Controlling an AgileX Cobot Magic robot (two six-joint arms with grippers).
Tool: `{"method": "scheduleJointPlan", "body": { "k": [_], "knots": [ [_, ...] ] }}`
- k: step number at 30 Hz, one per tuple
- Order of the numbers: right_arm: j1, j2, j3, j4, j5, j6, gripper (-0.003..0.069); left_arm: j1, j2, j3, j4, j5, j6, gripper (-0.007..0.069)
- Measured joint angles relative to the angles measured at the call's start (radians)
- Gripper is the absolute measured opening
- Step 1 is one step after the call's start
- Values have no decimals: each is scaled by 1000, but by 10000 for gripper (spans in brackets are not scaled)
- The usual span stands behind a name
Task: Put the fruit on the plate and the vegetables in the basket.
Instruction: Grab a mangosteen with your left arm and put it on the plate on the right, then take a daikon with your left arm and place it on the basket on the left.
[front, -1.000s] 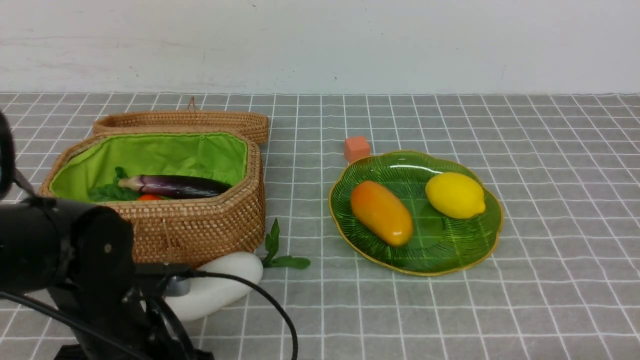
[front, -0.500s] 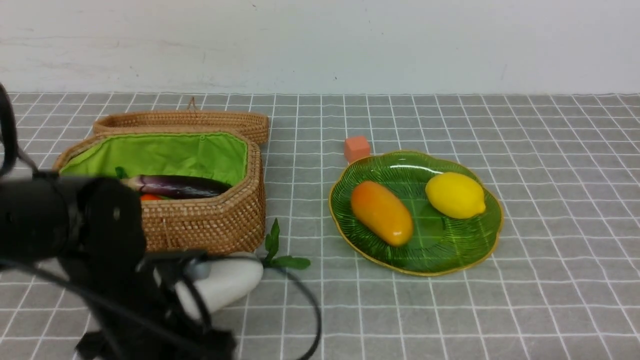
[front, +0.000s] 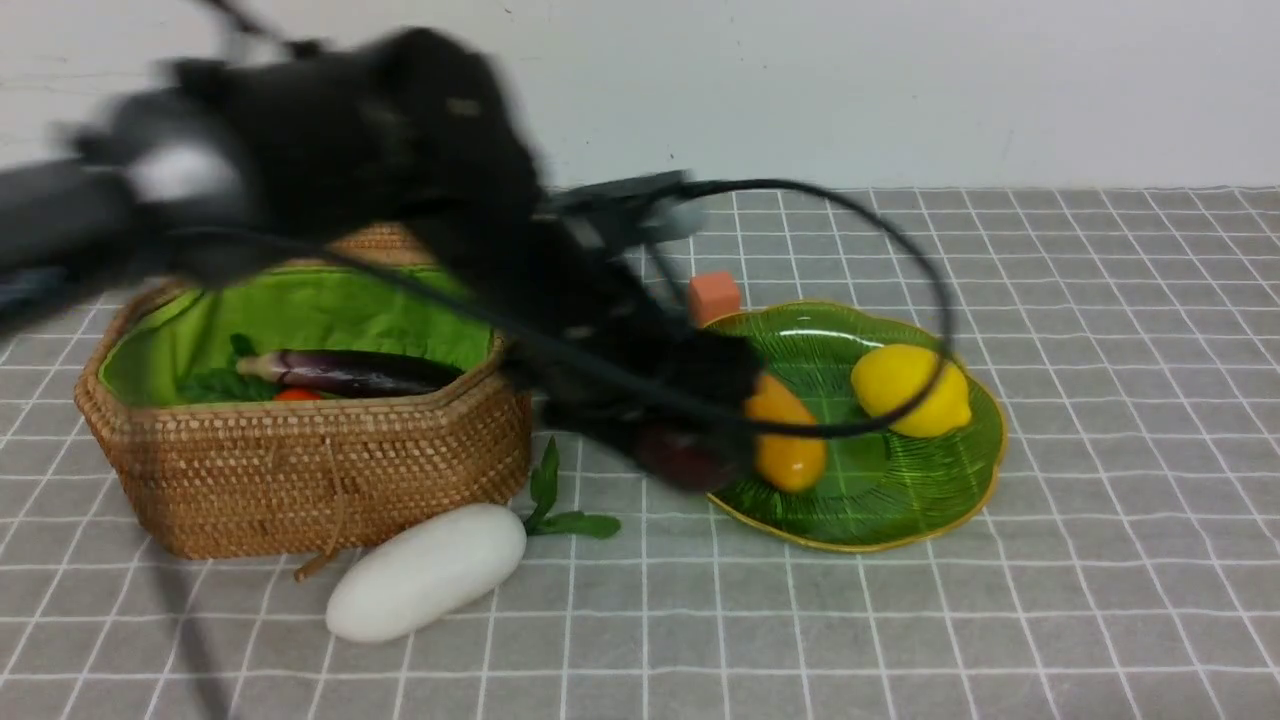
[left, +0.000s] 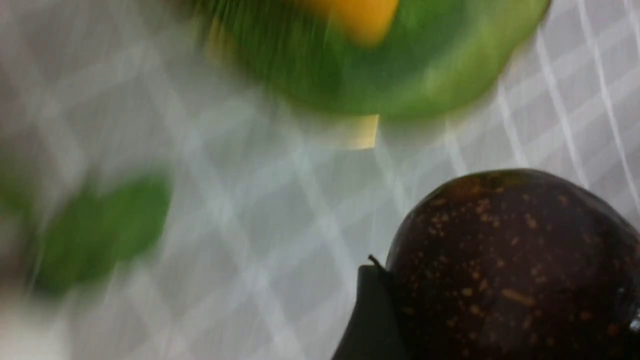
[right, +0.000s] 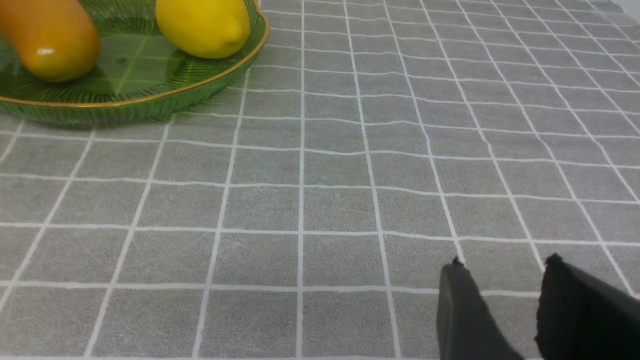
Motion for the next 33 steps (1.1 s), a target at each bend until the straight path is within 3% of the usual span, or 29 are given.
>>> {"method": "scheduleJointPlan", "body": {
  "k": [5,10,13,17,21,23,27,29,33],
  "knots": [
    [0,0,0,0,0,0,241,-45,207,-199,36,-91,-98,531],
    [0,0,0,0,0,0,241,-53,333,-342,72,-56,-186,534],
    [0,0,0,0,0,0,241,-54,364,-405,100,-18,-212,623],
    [0,0,0,1,0,0,241,-54,360,-418,103,23,-213,666],
    [0,0,0,1,0,0,241,-54,347,-419,116,113,-188,661],
    [0,0,0,1,0,0,241,-54,306,-419,157,209,-122,643],
    [0,0,0,1,0,0,241,-54,212,-418,261,301,-50,614],
    [0,0,0,1,0,0,241,-54,102,-386,379,312,-23,590],
    [0,0,0,1,0,0,241,-51,-114,-191,518,316,-16,578]
  ]
}}
